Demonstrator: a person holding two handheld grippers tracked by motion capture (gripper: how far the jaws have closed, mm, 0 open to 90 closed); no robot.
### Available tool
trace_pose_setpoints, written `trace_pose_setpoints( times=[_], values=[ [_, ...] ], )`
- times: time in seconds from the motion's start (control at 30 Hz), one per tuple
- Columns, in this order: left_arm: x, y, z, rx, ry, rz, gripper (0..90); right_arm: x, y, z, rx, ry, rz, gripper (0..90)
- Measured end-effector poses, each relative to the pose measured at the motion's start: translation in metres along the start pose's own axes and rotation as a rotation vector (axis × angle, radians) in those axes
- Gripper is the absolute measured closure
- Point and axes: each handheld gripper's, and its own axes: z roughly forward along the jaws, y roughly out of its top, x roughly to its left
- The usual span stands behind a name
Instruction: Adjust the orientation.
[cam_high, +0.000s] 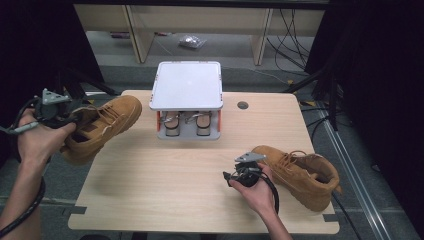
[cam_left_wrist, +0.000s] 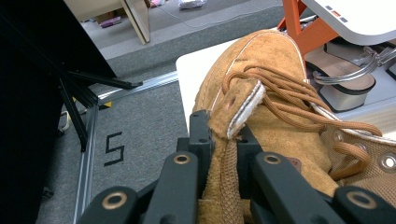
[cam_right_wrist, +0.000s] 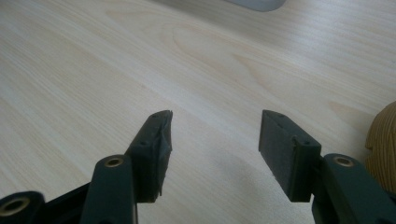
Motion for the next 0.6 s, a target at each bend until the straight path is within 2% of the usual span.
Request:
trace_pose_setpoints(
  times=[0.13, 0.5, 0.6],
  values=[
    [0.0016, 0.0019, 0.0001, 0.000, 0.000, 0.001, 83.1, 0.0015, 0.0002, -0.0009, 0.011, 0.007, 0.023, 44.8],
    [0.0039, 0.0073, 0.0011, -0.014, 0.008, -0.010, 83.0, 0.0025, -0.0006, -0.0001, 0.010, 0.010, 0.024, 44.8],
    [0.0037, 0.0084, 0.0026, -0.017, 0.010, -0.011, 83.1, 0.0004, -0.0015, 0.0014, 0.000, 0.004, -0.008, 44.8]
  ],
)
